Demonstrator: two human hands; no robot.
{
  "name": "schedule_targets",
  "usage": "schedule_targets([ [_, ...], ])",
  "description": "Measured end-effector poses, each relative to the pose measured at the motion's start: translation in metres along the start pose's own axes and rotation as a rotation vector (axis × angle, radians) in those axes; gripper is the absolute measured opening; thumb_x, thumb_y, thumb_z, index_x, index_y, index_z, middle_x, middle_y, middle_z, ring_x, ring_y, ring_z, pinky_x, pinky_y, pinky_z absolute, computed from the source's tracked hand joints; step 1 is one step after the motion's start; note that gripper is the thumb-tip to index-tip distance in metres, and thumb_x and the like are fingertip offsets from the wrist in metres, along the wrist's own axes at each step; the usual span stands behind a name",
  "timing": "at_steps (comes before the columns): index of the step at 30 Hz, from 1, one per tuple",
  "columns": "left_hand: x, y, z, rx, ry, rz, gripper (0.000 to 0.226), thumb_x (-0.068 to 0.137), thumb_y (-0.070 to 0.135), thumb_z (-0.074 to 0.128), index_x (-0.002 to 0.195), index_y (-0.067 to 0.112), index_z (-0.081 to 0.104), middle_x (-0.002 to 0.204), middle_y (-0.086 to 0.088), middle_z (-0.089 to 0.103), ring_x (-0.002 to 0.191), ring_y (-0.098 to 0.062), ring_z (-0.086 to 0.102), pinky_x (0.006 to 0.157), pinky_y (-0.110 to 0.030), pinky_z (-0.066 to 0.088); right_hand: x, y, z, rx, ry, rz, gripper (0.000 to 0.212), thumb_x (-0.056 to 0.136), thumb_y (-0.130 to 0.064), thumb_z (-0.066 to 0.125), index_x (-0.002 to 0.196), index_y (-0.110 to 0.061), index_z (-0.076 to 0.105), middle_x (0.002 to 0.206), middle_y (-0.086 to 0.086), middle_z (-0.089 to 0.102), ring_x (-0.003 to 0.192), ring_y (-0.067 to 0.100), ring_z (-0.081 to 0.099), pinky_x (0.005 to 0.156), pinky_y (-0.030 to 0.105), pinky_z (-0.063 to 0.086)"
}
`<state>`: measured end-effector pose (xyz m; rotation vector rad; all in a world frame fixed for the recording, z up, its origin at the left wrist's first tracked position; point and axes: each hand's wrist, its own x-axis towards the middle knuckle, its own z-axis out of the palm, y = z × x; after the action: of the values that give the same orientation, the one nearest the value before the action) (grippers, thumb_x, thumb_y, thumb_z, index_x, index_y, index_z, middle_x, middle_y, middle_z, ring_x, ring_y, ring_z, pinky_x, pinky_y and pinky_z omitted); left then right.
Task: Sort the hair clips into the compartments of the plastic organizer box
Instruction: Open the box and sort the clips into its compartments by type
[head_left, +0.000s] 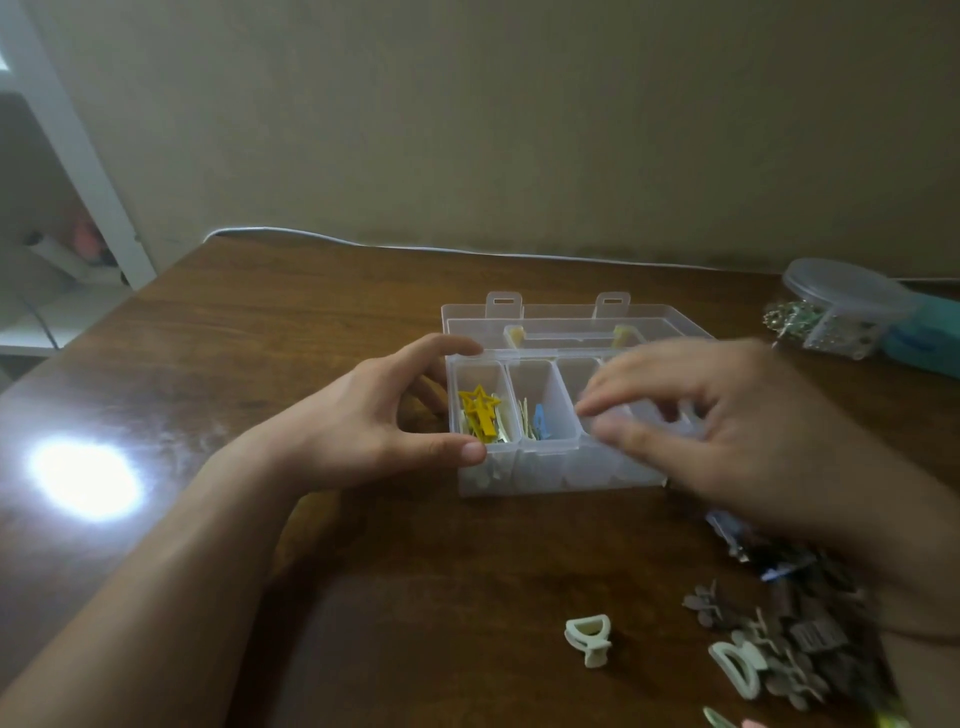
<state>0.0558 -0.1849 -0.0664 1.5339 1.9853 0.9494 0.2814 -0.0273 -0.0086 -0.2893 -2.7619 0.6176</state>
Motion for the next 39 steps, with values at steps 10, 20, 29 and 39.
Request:
schedule_targets([
  [10,0.001,-0.001,0.002,-0.032,0.021,0.011,0.086,0.060,0.070,0.070,0.138,0.048,0.040,0.121,0.022,0.061,0.110,0.005,0.059,0.084,-0.005,0.046,-0.015,0.000,-0.015,-0.250,-0.822,0.288,0.032,0.080,-0.042,0.073,0.103,-0.054,0.054,0.092,-0.030,0.065,0.085,-0.008,0.059,0.076,0.027,0.055],
  [20,0.001,-0.001,0.003,-0.014,0.026,0.005,0.088,0.058,0.072,0.069,0.138,0.048,0.041,0.122,0.018,0.062,0.109,0.003,0.060,0.091,-0.021,0.048,-0.006,-0.001,0.016,-0.203,-0.663,0.169,0.020,0.092,-0.023,0.063,0.101,-0.040,0.059,0.094,-0.014,0.060,0.085,0.003,0.058,0.076,0.026,0.054],
  [29,0.000,0.003,0.002,0.016,0.042,0.017,0.091,0.057,0.073,0.066,0.139,0.045,0.041,0.121,0.019,0.061,0.106,0.010,0.058,0.077,-0.001,0.044,-0.034,-0.024,-0.021,-0.191,-0.681,0.053,0.036,0.080,-0.059,0.057,0.112,-0.058,0.042,0.107,-0.031,0.053,0.095,-0.009,0.053,0.076,0.022,0.053],
  [39,0.001,0.003,0.003,0.029,0.026,-0.002,0.089,0.057,0.074,0.067,0.138,0.047,0.041,0.122,0.020,0.061,0.105,0.009,0.060,0.086,-0.017,0.049,-0.150,-0.005,0.013,-0.216,-0.088,0.025,0.031,0.088,-0.068,0.044,0.109,-0.048,0.058,0.113,-0.027,0.058,0.091,-0.010,0.059,0.054,0.016,0.053],
])
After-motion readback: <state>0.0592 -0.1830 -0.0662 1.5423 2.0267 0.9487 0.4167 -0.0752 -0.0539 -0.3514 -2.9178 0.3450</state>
